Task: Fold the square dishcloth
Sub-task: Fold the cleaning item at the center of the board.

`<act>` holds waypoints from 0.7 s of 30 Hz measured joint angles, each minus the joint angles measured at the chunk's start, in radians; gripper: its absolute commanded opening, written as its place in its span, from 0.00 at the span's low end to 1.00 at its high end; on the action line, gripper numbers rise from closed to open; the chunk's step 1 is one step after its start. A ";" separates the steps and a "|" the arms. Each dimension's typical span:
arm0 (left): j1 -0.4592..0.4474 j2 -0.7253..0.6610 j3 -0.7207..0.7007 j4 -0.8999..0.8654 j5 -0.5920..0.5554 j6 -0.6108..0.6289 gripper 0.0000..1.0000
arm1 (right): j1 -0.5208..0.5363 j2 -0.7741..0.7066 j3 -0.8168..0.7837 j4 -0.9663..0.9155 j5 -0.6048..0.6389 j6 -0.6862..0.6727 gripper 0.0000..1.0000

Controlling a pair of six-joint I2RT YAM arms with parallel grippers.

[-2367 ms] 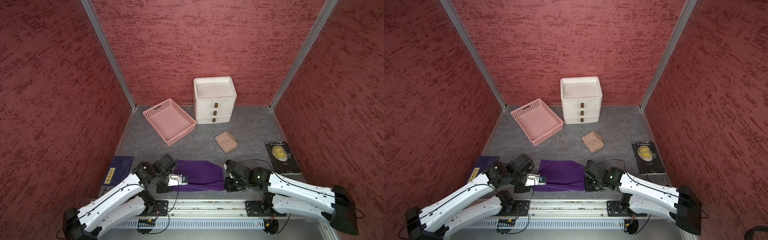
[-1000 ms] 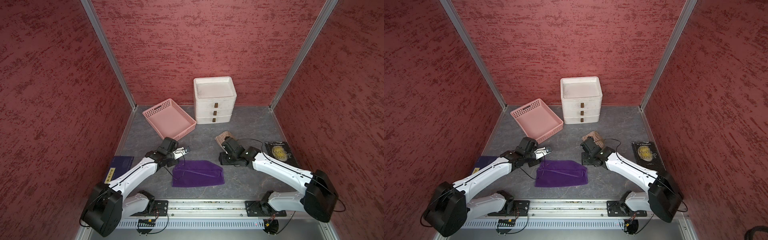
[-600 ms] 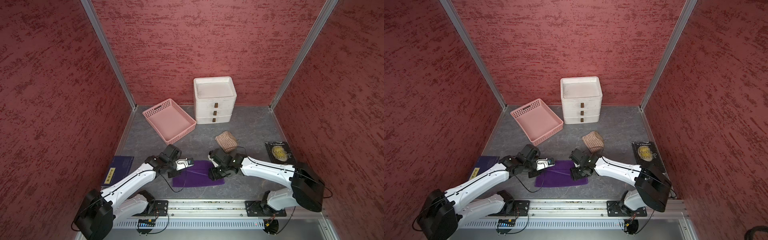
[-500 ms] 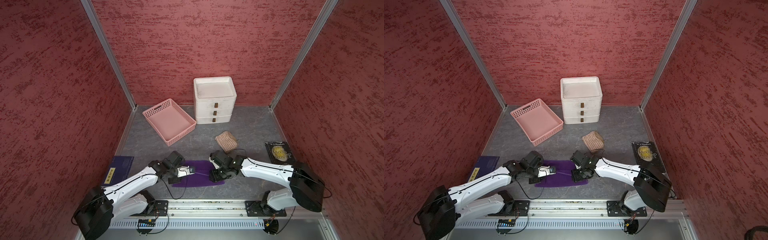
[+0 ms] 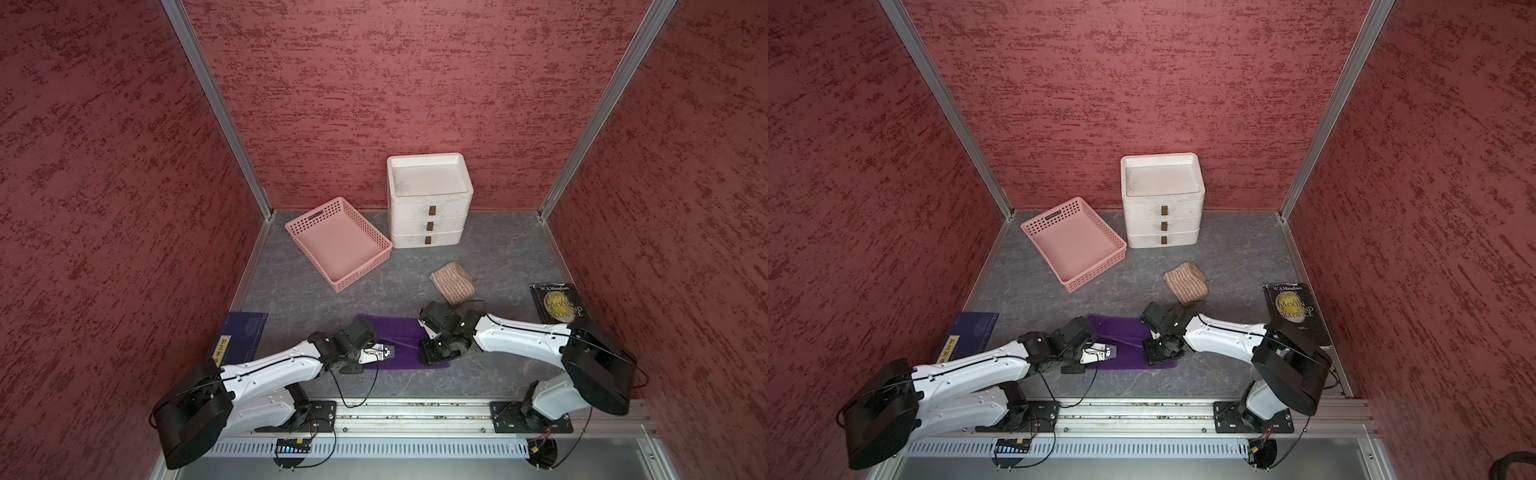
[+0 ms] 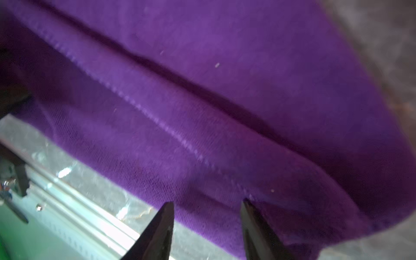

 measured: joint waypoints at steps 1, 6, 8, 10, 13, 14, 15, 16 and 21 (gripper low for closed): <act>-0.004 -0.005 -0.006 0.008 -0.006 0.006 0.34 | -0.015 0.002 0.006 0.001 0.011 -0.001 0.53; -0.012 -0.037 -0.029 0.020 -0.021 0.029 0.34 | -0.118 0.000 0.033 0.028 0.065 -0.021 0.52; -0.012 -0.053 -0.038 0.016 -0.027 0.037 0.33 | -0.162 0.000 0.039 0.042 0.075 -0.034 0.52; -0.012 -0.077 -0.050 0.010 -0.030 0.051 0.33 | -0.199 0.004 0.051 0.056 0.074 -0.048 0.52; -0.011 -0.112 -0.066 -0.006 -0.034 0.068 0.33 | -0.237 0.025 0.093 0.078 0.074 -0.065 0.52; -0.011 -0.123 -0.070 -0.014 -0.034 0.071 0.33 | -0.247 0.034 0.109 0.087 0.074 -0.071 0.51; -0.011 -0.133 -0.074 -0.022 -0.034 0.076 0.33 | -0.256 0.046 0.127 0.095 0.074 -0.077 0.51; -0.011 -0.143 -0.076 -0.032 -0.034 0.079 0.33 | -0.264 0.057 0.143 0.098 0.076 -0.084 0.50; -0.004 -0.193 -0.080 -0.100 -0.028 0.098 0.33 | -0.268 0.072 0.175 0.106 0.095 -0.139 0.40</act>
